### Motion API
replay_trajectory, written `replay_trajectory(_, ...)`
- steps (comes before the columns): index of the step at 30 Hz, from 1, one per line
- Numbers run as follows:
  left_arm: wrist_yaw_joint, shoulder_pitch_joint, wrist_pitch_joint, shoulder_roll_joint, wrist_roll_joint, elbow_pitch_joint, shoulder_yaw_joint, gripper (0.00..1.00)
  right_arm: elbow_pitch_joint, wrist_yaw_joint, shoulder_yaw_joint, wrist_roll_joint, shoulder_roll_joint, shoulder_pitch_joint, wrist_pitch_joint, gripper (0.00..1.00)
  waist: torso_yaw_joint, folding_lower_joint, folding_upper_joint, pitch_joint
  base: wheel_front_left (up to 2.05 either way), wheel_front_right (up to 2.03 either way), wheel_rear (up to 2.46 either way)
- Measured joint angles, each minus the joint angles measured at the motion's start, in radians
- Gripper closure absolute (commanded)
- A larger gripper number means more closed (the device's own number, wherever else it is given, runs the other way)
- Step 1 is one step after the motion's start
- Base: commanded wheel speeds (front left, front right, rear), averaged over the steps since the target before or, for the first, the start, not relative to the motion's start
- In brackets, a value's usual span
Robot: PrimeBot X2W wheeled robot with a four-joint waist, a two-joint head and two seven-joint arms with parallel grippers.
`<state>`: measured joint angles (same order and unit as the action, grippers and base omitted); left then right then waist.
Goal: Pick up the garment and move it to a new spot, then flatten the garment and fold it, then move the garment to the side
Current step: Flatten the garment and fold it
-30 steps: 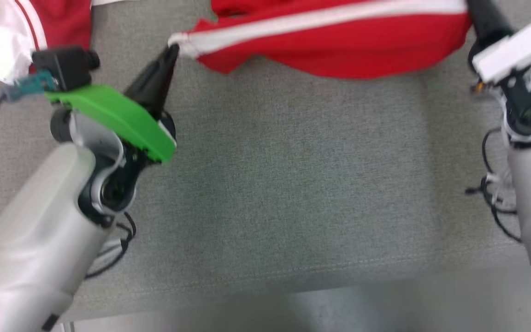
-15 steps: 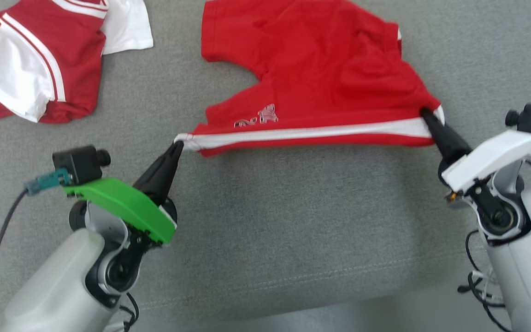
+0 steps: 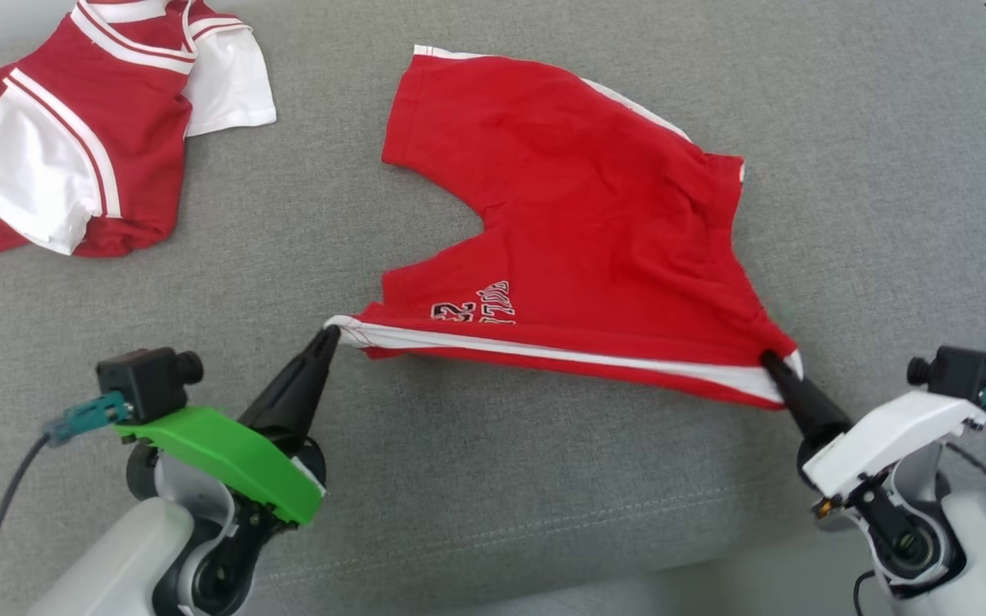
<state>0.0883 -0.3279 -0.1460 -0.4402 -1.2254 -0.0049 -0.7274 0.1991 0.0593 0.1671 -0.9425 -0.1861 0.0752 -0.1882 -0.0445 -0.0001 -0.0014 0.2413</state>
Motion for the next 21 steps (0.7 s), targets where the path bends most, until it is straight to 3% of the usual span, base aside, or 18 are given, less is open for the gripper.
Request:
replay_trajectory(14,0.018,0.010,-0.030,-0.106,0.017,-0.099,0.098,1.00,-0.117,0.014,0.082,0.000,0.067,-0.064,0.012,1.00,0.016,0.0000,0.0000,0.018,0.00,0.00,0.00)
replay_trajectory(21,0.027,-0.027,0.026,-0.142,0.016,-0.141,0.112,1.00,-0.216,0.020,0.095,-0.028,0.088,-0.061,0.012,1.00,-0.005,0.0000,0.0000,0.045,0.00,0.00,0.00)
